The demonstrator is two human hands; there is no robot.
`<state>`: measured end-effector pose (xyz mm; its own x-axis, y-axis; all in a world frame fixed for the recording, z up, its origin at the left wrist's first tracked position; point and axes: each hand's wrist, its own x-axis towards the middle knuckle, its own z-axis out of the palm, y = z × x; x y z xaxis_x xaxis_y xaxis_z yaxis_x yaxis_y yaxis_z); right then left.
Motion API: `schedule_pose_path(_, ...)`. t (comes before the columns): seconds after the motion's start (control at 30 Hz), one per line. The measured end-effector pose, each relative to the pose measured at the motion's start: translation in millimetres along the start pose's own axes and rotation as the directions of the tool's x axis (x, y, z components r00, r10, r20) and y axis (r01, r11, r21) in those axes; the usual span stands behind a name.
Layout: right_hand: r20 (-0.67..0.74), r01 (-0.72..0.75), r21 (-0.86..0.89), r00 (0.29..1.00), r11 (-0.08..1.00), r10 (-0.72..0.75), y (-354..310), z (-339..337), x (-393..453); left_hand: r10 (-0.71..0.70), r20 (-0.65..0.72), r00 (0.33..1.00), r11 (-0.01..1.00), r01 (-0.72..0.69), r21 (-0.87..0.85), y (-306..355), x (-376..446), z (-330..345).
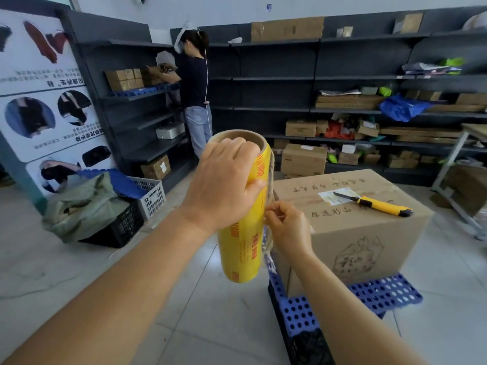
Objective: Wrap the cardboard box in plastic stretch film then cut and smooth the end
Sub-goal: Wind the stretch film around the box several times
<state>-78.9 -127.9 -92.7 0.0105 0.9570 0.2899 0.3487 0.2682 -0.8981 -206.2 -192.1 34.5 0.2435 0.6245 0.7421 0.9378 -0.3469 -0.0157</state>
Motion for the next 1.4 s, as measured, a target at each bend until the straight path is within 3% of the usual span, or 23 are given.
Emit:
schedule_pose_path(0.17,-0.005,-0.095,-0.04,0.995,0.995,0.095,27.5,8.9,-20.9,-0.01,0.082,0.997,0.997,0.016,-0.076,-10.9,-28.7,24.9)
schedule_pose_path(0.37,-0.015,-0.201,-0.203,0.979,0.958,0.203,76.5,3.6,-32.9,0.013,0.162,0.987,0.989,0.011,-0.147,-10.7,-44.0,73.2)
schedule_pose_path(0.77,-0.079,-0.441,-0.318,0.894,0.839,0.441,174.3,-4.4,-17.4,0.135,0.36,0.923,0.969,-0.046,-0.244,-9.7,-45.3,185.5)
schedule_pose_path(1.13,-0.11,-0.507,-0.387,0.855,0.77,0.507,221.0,-2.4,4.7,0.228,0.399,0.888,0.949,-0.111,-0.295,-17.5,-50.0,241.2)
schedule_pose_path(1.4,-0.241,-0.601,-0.372,0.799,0.707,0.551,238.6,17.1,20.5,0.264,0.377,0.888,0.929,-0.129,-0.346,-29.9,-57.4,262.9)
